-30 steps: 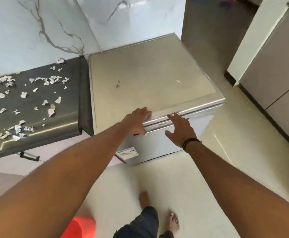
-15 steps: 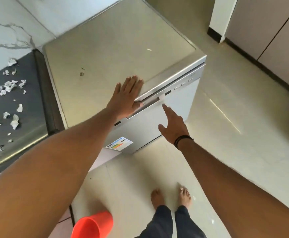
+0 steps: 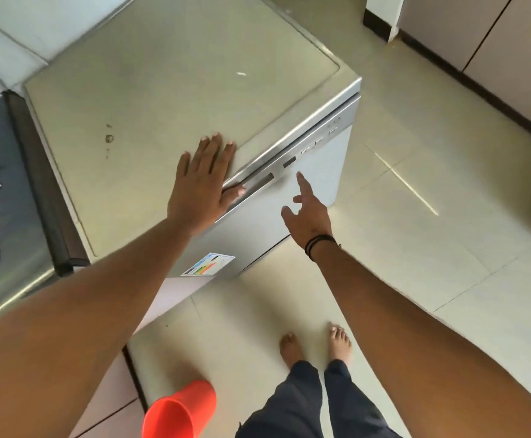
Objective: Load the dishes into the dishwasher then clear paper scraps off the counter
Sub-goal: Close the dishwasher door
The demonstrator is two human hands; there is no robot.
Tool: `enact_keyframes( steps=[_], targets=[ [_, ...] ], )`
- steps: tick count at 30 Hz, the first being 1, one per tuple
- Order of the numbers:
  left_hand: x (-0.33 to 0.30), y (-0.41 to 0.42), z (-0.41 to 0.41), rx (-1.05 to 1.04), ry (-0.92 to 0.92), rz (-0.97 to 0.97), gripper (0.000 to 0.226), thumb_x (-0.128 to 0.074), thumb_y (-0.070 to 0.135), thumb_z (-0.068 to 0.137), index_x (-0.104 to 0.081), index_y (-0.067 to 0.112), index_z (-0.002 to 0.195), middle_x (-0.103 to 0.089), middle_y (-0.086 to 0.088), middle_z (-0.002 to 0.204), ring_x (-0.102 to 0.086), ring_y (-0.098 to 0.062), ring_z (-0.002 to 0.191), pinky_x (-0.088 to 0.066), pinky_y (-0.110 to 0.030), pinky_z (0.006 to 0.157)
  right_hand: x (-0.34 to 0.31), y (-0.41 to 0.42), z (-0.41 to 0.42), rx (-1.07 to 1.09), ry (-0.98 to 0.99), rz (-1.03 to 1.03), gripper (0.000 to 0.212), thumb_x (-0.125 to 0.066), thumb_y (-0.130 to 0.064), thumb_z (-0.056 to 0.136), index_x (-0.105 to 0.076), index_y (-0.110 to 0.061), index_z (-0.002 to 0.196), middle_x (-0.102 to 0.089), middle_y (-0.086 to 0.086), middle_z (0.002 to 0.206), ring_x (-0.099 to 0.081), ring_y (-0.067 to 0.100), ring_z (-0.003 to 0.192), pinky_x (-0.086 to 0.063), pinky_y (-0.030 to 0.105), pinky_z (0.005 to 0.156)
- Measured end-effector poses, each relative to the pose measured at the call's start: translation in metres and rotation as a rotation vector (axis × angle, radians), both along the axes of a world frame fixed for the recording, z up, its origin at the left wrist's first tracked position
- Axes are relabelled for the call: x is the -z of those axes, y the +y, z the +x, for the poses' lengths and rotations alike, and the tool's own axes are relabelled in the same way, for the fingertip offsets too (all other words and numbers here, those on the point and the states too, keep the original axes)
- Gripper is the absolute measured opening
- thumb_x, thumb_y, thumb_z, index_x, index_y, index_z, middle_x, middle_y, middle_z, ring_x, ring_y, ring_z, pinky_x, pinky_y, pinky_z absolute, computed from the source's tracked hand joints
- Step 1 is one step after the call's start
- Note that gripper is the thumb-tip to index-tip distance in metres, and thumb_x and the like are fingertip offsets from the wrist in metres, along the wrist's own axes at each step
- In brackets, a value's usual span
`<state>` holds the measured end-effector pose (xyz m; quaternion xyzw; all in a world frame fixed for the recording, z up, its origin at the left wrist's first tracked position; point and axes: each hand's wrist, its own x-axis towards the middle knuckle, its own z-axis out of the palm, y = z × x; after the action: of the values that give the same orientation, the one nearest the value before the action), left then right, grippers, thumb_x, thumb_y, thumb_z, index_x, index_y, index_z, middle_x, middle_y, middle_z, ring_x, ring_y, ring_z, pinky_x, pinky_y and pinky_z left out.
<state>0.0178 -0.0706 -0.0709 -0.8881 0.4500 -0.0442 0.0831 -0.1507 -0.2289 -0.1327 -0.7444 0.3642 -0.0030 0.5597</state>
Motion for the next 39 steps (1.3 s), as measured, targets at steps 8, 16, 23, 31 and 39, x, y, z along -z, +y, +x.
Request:
enact_keyframes(
  steps=[8, 16, 23, 31, 39],
  targets=[
    [-0.006, 0.006, 0.001, 0.025, 0.088, 0.009, 0.075, -0.028, 0.065, 0.101, -0.015, 0.023, 0.162, -0.013, -0.009, 0.169, -0.015, -0.031, 0.155, -0.022, -0.053, 0.118, -0.007, 0.062, 0.01, -0.263, -0.067, -0.129, 0.08, -0.056, -0.028, 0.091, -0.011, -0.047, 0.155, -0.06, 0.004, 0.116, -0.058, 0.027, 0.101, -0.05, 0.043, 0.093],
    [-0.02, 0.106, 0.001, 0.023, 0.192, 0.055, 0.066, -0.025, 0.05, 0.106, -0.002, 0.024, 0.163, 0.003, -0.003, 0.171, 0.003, -0.022, 0.157, -0.008, -0.051, 0.124, 0.013, 0.14, -0.016, -0.558, -0.034, -0.088, 0.09, -0.058, -0.028, 0.088, -0.001, -0.05, 0.154, -0.063, 0.009, 0.119, -0.059, 0.032, 0.108, -0.051, 0.045, 0.093],
    [-0.019, 0.155, -0.006, -0.085, 0.188, 0.025, 0.069, -0.03, 0.053, 0.105, -0.005, 0.024, 0.163, 0.0, -0.001, 0.171, 0.004, -0.021, 0.157, -0.008, -0.052, 0.126, 0.016, 0.19, -0.018, -0.787, -0.023, -0.057, 0.087, -0.055, -0.029, 0.095, 0.005, -0.041, 0.157, -0.063, 0.007, 0.116, -0.059, 0.029, 0.105, -0.05, 0.044, 0.091],
    [-0.009, 0.159, -0.004, -0.07, 0.137, -0.007, 0.075, -0.039, 0.055, 0.104, -0.006, 0.022, 0.163, -0.002, -0.002, 0.171, 0.001, -0.022, 0.157, -0.009, -0.05, 0.126, 0.015, 0.228, 0.011, -0.564, -0.12, -0.001, 0.095, -0.054, -0.026, 0.093, 0.018, -0.045, 0.153, -0.061, 0.004, 0.091, -0.061, 0.025, 0.078, -0.055, 0.043, 0.076],
    [-0.005, 0.161, -0.002, -0.049, 0.134, -0.061, 0.075, -0.041, 0.052, 0.104, -0.006, 0.021, 0.163, -0.003, 0.0, 0.171, -0.001, -0.022, 0.157, -0.006, -0.049, 0.126, 0.025, 0.246, 0.008, -0.393, -0.121, -0.01, 0.094, -0.053, -0.022, 0.09, 0.01, -0.045, 0.154, -0.061, 0.002, 0.082, -0.062, 0.024, 0.073, -0.057, 0.042, 0.072]
  ],
)
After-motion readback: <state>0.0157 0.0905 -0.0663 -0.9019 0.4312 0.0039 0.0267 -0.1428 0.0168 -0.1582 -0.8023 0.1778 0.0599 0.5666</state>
